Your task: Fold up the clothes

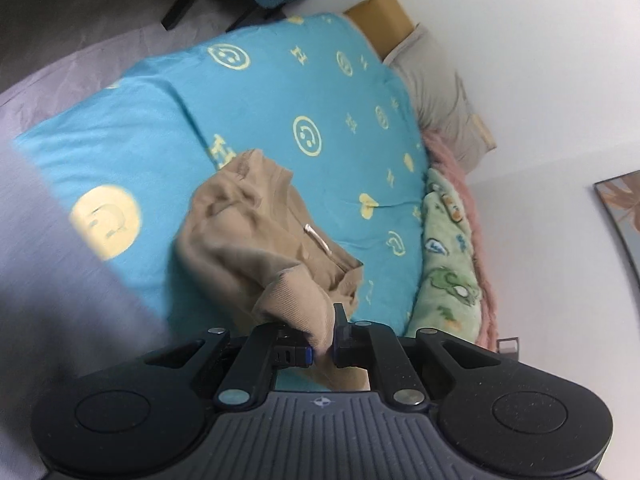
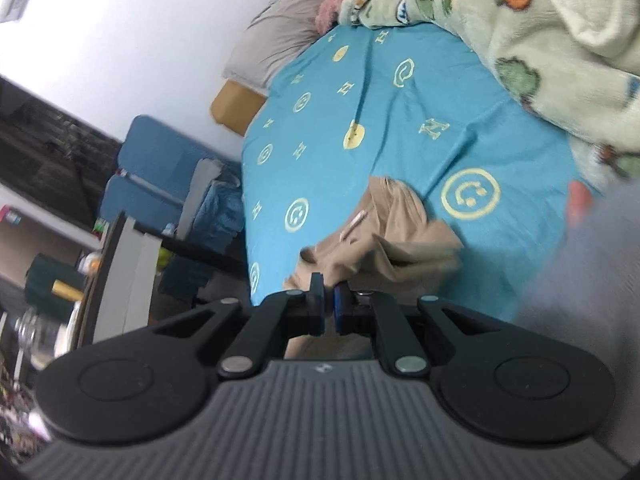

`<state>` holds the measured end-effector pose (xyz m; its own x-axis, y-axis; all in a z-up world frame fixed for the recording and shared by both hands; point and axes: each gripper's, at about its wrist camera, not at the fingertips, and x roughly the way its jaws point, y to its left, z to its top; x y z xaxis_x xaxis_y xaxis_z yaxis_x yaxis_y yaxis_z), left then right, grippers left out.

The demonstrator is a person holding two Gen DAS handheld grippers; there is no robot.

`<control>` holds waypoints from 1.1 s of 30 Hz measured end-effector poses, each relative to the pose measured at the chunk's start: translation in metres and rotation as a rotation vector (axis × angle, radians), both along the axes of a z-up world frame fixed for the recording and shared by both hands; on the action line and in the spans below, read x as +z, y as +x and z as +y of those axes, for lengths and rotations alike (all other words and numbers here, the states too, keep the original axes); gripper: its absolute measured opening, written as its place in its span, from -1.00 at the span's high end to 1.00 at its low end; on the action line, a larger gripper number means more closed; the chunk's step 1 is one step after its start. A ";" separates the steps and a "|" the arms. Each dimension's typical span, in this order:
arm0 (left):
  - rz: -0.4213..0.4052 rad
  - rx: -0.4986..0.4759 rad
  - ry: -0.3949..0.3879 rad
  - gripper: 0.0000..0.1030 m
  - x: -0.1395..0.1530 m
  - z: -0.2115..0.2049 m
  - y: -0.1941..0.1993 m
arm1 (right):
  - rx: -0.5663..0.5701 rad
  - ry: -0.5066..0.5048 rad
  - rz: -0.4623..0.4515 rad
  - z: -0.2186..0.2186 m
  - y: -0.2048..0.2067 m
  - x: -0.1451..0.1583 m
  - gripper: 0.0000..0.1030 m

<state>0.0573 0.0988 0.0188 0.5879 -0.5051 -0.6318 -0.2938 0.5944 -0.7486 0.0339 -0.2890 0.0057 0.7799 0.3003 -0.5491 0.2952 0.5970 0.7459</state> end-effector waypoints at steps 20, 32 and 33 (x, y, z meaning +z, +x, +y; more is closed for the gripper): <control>0.007 -0.020 0.064 0.73 -0.132 -0.006 0.197 | -0.005 0.049 0.201 -0.010 0.201 -0.134 0.83; -0.131 -0.180 0.266 -0.05 -0.100 -0.045 0.192 | 0.051 0.003 0.219 -0.006 0.203 -0.123 0.75; -0.150 -0.192 0.291 -0.15 -0.094 -0.048 0.189 | 0.066 -0.001 0.211 -0.005 0.202 -0.121 0.68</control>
